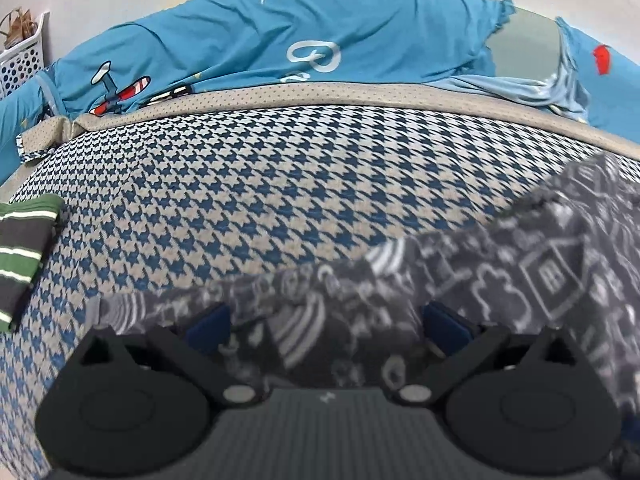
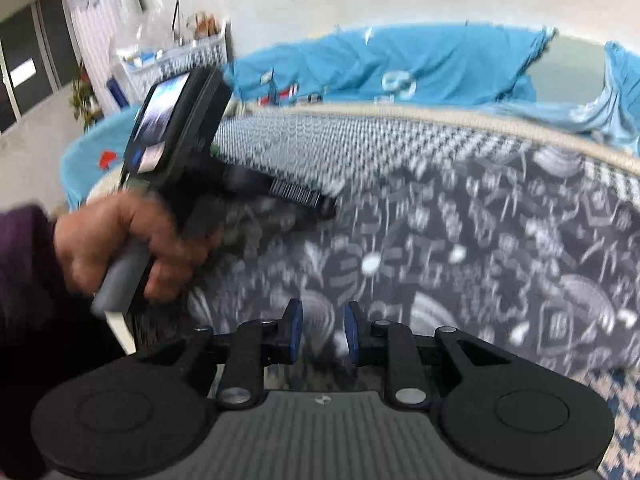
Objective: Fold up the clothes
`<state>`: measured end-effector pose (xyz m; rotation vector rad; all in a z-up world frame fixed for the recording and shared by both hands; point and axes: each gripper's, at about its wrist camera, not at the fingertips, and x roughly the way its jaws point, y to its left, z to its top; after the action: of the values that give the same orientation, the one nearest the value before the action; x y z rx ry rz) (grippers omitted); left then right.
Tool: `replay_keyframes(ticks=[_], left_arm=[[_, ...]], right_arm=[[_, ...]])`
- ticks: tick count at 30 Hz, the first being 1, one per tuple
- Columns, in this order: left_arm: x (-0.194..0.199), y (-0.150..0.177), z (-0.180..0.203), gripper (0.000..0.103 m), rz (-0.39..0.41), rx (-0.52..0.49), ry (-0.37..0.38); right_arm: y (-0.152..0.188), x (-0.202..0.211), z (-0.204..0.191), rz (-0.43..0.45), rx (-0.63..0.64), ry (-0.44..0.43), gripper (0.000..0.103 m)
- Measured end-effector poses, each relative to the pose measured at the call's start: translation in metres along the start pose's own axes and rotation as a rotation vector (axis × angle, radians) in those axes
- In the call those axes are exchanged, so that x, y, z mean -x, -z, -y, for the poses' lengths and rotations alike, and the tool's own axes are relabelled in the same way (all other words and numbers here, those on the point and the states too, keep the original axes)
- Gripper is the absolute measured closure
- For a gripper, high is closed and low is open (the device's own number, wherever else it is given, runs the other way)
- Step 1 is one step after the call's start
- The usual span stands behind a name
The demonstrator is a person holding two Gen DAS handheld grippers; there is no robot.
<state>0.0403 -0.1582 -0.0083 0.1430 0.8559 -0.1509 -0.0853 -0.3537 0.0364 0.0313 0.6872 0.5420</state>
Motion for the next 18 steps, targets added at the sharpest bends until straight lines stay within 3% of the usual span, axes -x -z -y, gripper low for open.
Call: replay_keyframes(ticks=[10,18], left_arm=[[0.021,0.017,-0.011,0.000,-0.023,0.017,0.020],[0.029,0.025,-0.016,0.000,-0.037,0.033,0.014]], right_arm=[[-0.028,-0.017,0.001,0.091,-0.008,0.088,0.081],[-0.047,-0.038,0.020,0.125,-0.091,0.148,0.081]])
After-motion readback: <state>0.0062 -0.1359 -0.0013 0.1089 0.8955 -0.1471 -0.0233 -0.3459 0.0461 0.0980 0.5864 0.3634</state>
